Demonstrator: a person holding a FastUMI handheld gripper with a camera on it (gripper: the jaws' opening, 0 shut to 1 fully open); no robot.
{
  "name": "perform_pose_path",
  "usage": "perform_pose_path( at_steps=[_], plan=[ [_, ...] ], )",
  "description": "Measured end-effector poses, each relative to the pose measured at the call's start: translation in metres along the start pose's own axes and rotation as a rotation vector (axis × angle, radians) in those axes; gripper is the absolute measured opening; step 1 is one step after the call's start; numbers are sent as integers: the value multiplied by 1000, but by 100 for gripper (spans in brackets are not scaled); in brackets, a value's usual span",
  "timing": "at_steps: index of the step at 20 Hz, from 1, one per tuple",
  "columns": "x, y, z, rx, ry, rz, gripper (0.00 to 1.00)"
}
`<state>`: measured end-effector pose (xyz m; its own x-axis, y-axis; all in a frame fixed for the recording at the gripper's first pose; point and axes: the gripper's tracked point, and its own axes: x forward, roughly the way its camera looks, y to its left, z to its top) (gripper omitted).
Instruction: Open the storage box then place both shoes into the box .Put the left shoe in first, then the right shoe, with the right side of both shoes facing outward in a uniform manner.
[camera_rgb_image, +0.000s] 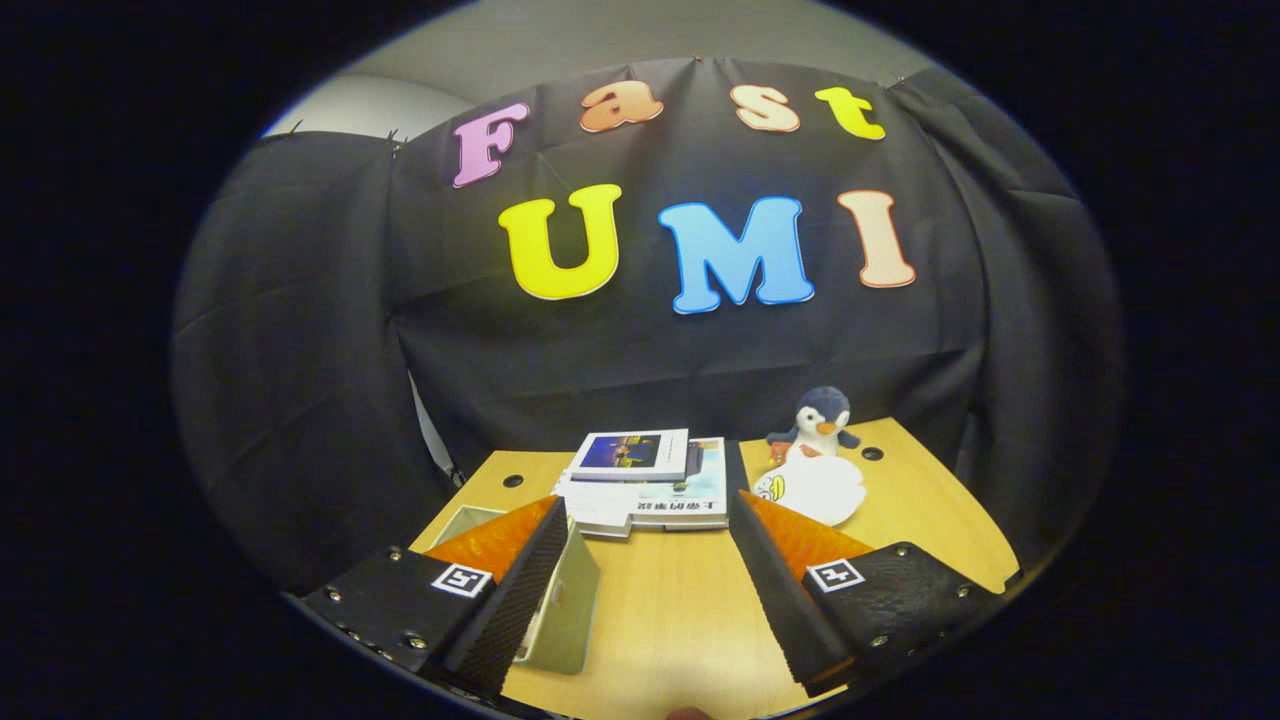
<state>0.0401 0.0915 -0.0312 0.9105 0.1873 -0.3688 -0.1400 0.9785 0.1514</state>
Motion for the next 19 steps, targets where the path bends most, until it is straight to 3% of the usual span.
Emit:
perform_pose_path(
  at_steps=[11,19],
  plan=[
    [-26,-85,32,-30,-143,-94,99],
    [-24,-91,55,12,-212,-80,99]
  ],
)
